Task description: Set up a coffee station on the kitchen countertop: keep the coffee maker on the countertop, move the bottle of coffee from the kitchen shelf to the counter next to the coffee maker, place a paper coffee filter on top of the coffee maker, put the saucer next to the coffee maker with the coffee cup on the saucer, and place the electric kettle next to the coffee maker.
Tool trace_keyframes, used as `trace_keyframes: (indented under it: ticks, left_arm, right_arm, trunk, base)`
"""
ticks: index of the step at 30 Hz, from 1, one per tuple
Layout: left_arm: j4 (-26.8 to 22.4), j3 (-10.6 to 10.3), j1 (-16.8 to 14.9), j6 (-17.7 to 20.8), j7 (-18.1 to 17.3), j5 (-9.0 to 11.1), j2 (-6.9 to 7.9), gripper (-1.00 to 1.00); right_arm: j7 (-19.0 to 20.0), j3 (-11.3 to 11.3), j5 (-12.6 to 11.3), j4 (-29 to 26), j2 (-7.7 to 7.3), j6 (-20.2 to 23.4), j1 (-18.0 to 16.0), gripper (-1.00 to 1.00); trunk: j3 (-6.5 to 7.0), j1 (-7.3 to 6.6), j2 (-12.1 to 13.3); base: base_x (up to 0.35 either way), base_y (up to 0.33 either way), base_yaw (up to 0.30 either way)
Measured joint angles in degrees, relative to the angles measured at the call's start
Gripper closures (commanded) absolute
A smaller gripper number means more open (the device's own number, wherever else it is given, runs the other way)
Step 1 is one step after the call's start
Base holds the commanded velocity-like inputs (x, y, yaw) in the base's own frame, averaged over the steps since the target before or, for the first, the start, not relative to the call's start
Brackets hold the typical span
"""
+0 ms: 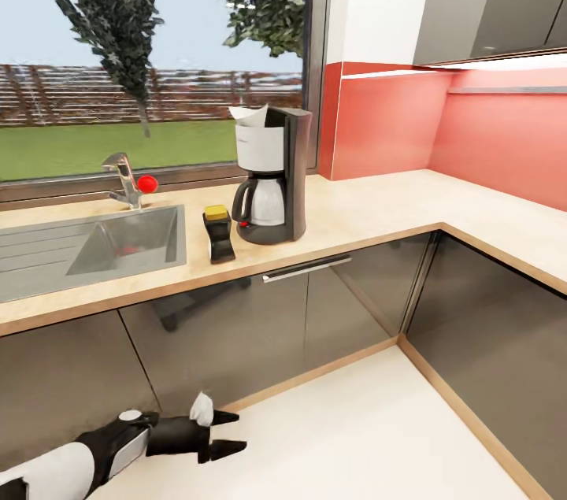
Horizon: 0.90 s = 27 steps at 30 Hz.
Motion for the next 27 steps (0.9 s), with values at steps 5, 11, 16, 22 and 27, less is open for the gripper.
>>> trace_keyframes:
  ticks: [5,11,16,22,27]
  left_arm:
    - [8.0,2.0,6.9,-2.7,-1.1,0.0,0.06,-1.00]
    - [12.5,11.0,11.7,-3.4,-1.2,0.0,0.61,-1.00]
    - [12.8,11.6,14.7,-4.0,-1.1,0.0,2.27,-1.00]
    - [12.9,13.6,18.2,-5.9,-1.1,0.0,4.29,-1.00]
    - [12.8,22.2,22.1,-6.4,-1.0,0.0,5.75,-1.00]
  right_arm:
    - [0.1,-0.3,-0.1,-0.1,0.00,0.1,0.0,-1.00]
    - [0.1,-0.3,-0.1,-0.1,0.00,0.2,0.0,-1.00]
    - [0.1,-0.3,-0.1,-0.1,0.01,0.2,0.0,-1.00]
    - [0.0,-0.2,-0.1,-0.1,0.04,0.2,0.0,-1.00]
    - [0.0,-0.2,-0.1,-0.1,0.06,0.2,0.0,-1.00]
  trunk:
    - [-0.01,0.00,0.0]
    - [0.00,0.00,0.0]
    - [-0.01,0.00,0.0]
    - [0.00,0.00,0.0]
    - [0.00,0.00,0.0]
  base:
    - [0.000,0.000,0.000]
    - [0.000,0.000,0.000]
    - [0.000,0.000,0.000]
    - [0.000,0.000,0.000]
    - [0.000,0.000,0.000]
